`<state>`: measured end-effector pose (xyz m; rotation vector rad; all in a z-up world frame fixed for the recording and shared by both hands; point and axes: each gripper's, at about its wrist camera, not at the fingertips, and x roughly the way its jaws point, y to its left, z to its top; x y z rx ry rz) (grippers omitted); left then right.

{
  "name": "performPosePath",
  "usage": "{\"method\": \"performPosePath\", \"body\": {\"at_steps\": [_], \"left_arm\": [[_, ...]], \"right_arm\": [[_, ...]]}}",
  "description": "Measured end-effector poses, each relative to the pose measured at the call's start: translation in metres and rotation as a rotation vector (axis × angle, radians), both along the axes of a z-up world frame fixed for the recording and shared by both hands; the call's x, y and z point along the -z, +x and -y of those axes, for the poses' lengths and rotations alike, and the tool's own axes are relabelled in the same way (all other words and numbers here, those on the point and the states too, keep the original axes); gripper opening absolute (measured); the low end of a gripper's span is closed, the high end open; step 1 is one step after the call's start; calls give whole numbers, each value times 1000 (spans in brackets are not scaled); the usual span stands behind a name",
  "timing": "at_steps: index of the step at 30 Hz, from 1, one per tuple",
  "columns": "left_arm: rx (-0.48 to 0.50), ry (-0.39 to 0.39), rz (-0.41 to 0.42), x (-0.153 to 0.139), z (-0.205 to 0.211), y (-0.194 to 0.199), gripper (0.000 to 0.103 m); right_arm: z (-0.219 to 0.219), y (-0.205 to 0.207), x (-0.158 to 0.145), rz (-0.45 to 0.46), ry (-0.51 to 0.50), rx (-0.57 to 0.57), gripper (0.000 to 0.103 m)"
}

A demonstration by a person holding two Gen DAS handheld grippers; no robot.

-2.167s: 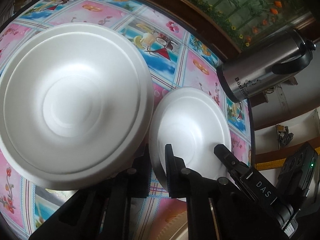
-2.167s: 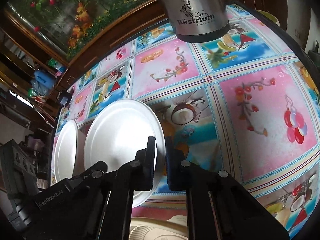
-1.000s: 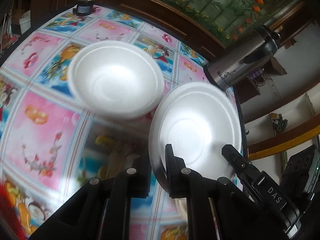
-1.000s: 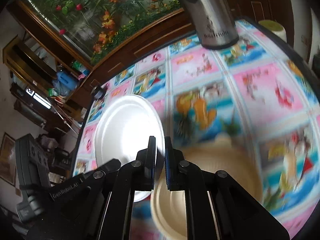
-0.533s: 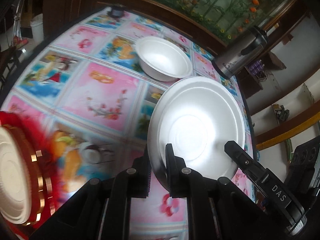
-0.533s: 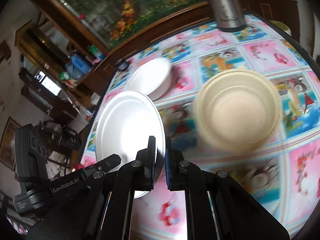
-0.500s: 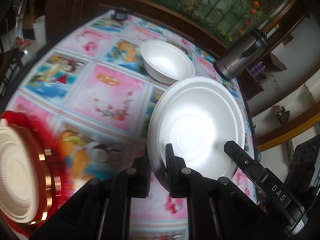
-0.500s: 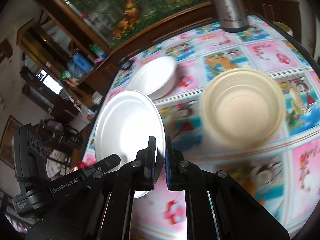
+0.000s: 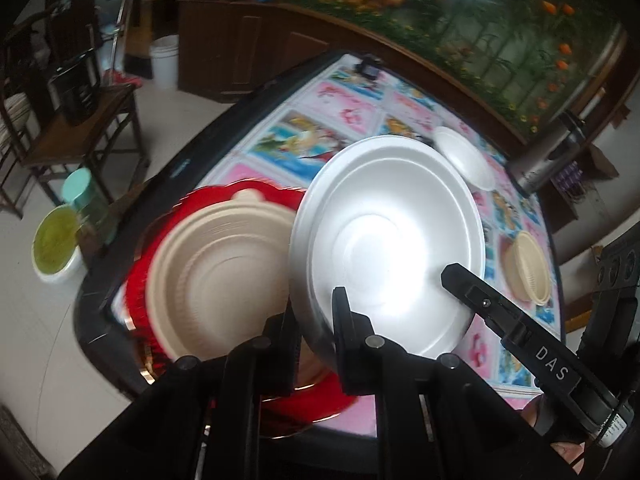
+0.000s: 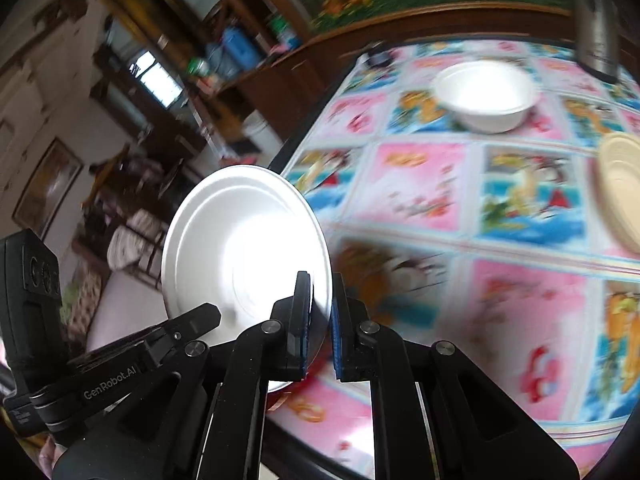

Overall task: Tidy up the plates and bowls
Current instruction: 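Carry the white plate onto the red plate stack with both grippers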

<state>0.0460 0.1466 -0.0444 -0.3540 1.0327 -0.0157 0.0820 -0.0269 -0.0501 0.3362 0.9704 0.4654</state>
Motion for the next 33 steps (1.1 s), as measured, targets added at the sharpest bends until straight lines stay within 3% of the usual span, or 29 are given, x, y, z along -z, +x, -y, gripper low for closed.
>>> {"method": "performPosePath", "body": {"at_steps": [5, 13, 17, 22, 26, 31, 33], "left_arm": [[-45, -11, -39, 18, -29, -7, 13], [-58, 2, -74, 30, -42, -12, 15], [-62, 46, -95, 36, -45, -12, 17], [-51, 136, -87, 30, -38, -14, 22], [-33, 150, -89, 28, -37, -16, 27], [-22, 175, -88, 25, -39, -18, 28], [-49, 217, -92, 22, -43, -18, 35]], "right_arm": [[-40, 0, 16, -27, -31, -69, 9], [-67, 3, 29, -57, -67, -101, 9], [-79, 0, 32, -43, -105, -112, 10], [-95, -9, 30, 40, -212, -130, 14], [-101, -13, 30, 68, -254, -153, 16], [-95, -11, 30, 41, -244, -154, 16], [-91, -10, 31, 34, -236, -152, 20]]}}
